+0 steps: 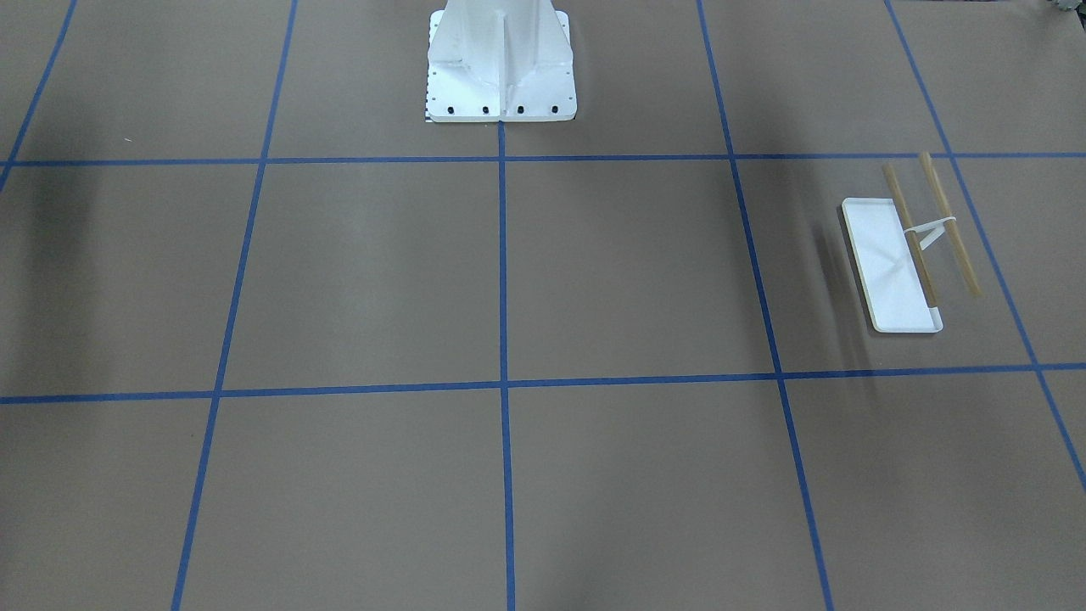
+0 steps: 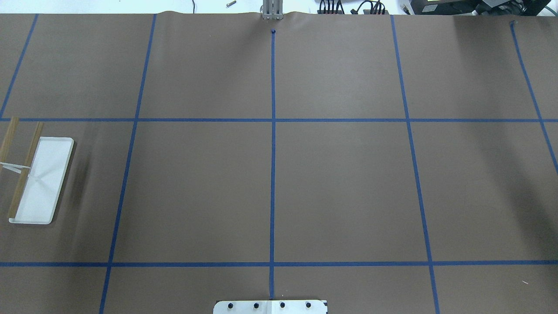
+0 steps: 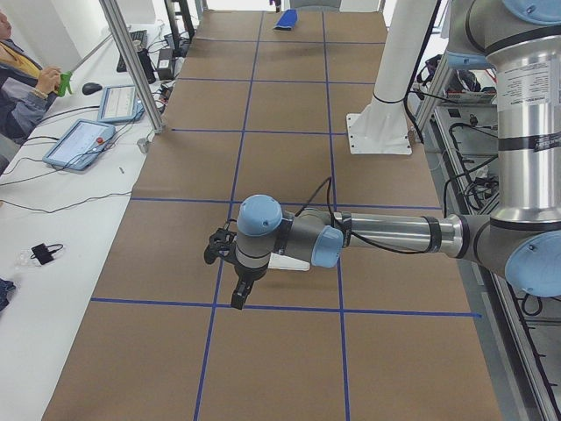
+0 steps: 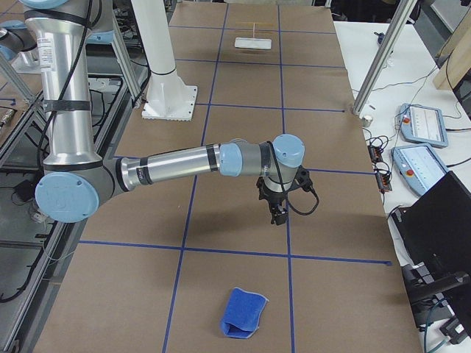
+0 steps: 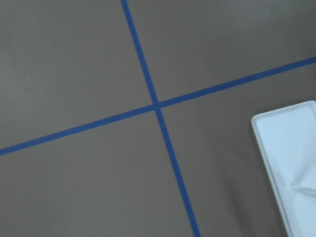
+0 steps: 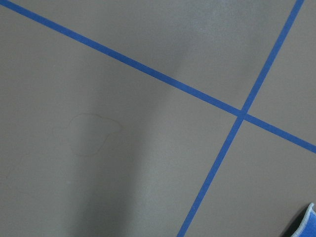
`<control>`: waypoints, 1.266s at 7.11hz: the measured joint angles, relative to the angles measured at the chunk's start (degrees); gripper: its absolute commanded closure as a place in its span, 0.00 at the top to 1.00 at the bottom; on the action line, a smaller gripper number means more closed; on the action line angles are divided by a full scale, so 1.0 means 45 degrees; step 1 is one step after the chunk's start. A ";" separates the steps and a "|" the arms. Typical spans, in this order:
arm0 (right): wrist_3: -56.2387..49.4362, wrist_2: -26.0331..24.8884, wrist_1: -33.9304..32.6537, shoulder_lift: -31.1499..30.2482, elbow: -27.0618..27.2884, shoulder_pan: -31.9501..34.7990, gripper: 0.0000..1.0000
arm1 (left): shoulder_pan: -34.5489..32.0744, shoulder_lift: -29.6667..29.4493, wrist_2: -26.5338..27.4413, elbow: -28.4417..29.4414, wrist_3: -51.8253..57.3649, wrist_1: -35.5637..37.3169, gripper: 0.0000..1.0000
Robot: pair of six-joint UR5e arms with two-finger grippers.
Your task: Hang towel on rack
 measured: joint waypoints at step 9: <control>0.1302 0.2295 0.0071 -0.0243 -0.0397 -0.0003 1.00 | 0.0076 0.0331 0.0004 0.0102 -0.0058 -0.0264 0.98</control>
